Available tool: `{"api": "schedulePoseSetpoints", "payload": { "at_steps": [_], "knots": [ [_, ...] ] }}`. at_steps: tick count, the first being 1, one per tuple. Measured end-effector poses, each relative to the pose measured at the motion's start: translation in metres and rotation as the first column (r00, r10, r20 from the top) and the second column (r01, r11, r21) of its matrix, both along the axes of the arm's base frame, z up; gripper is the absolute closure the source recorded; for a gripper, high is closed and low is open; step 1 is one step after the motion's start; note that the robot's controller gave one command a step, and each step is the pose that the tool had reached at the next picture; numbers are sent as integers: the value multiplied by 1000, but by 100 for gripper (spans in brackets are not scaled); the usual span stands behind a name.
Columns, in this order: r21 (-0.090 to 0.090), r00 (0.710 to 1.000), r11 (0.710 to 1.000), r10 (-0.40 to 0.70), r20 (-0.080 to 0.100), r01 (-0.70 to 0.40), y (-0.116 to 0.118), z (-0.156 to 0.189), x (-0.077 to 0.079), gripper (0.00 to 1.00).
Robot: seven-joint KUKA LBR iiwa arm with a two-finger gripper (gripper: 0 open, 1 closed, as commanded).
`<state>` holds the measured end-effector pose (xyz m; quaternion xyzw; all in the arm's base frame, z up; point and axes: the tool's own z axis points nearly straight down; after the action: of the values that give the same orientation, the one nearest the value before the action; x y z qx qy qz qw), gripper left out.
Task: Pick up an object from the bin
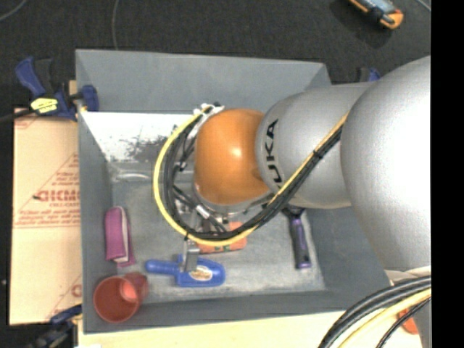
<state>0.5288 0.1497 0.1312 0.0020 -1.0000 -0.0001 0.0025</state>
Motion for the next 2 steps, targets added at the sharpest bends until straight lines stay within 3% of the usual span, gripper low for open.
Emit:
{"api": "schedulePoseSetpoints", "payload": {
  "at_steps": [1, 2],
  "knots": [
    [1, 1000, 1000, -5, 7, 5, -1, 3, 2, 0],
    [2, 998, 998, -70, 6, 70, -8, -61, -37, 0]
  ]
}}
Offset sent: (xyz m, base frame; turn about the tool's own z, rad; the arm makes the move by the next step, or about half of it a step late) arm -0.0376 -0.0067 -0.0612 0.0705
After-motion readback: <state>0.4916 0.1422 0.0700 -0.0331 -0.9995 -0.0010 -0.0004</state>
